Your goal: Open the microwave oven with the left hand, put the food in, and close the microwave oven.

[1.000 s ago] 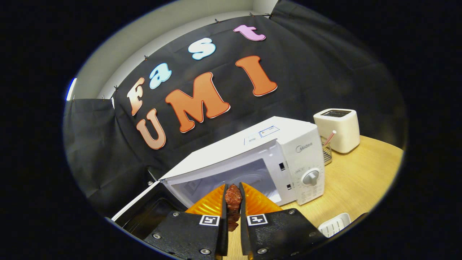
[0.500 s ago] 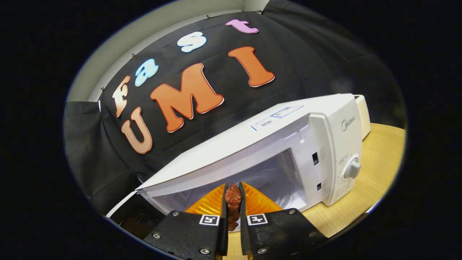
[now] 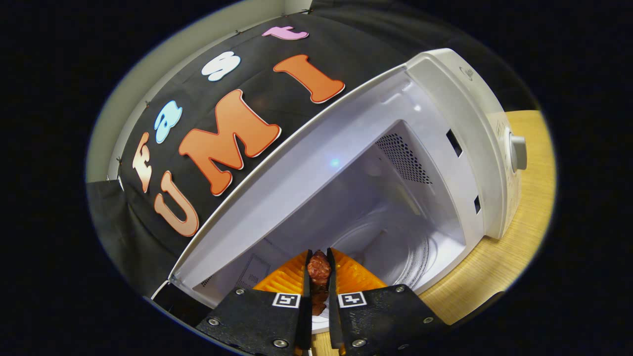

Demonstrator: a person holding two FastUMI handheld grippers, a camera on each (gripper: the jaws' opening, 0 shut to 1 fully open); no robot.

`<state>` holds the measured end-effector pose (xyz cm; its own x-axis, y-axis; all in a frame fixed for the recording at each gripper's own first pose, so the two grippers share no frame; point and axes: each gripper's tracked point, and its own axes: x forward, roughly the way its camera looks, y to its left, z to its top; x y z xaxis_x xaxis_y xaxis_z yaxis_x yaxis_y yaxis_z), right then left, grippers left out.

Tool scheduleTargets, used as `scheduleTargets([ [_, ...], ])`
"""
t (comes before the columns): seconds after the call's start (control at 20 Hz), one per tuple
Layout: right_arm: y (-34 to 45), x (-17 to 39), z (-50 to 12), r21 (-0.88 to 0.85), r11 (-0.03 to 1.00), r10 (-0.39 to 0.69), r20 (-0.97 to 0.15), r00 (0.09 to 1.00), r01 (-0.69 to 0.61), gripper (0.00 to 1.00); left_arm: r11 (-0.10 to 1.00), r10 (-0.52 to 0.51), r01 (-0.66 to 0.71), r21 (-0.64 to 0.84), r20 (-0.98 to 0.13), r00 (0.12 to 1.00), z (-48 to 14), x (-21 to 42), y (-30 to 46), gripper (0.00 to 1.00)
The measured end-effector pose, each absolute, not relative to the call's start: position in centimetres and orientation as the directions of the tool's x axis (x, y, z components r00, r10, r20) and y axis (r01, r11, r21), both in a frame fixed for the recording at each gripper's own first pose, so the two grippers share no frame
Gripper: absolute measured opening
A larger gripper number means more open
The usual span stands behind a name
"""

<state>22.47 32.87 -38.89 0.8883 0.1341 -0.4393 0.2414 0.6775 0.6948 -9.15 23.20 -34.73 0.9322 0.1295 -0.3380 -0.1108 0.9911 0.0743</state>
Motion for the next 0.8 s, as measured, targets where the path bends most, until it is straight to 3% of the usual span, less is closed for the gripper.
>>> scheduleTargets([
  [0.5,31.8,25.4,-43.0,0.745,0.558,0.011,-0.446,0.895,0.365,0.13,0.990,0.134,-0.107,0.094,-0.355,0.925,-35.1,-8.6,23.2,0.86],
  [0.65,32.0,25.3,-44.0,0.719,0.579,-0.010,-0.466,0.885,0.385,0.14,0.990,0.132,-0.105,0.097,-0.356,0.925,-35.1,-8.5,23.0,0.86],
  [0.75,31.5,25.0,-44.3,0.688,0.609,-0.023,-0.481,0.877,0.393,0.21,0.989,0.134,-0.105,0.100,-0.357,0.924,-35.0,-8.4,22.8,0.86],
  [0.8,32.0,24.9,-44.6,0.663,0.636,-0.020,-0.497,0.867,0.395,0.13,0.989,0.132,-0.102,0.102,-0.355,0.925,-35.0,-8.3,22.6,0.86],
])
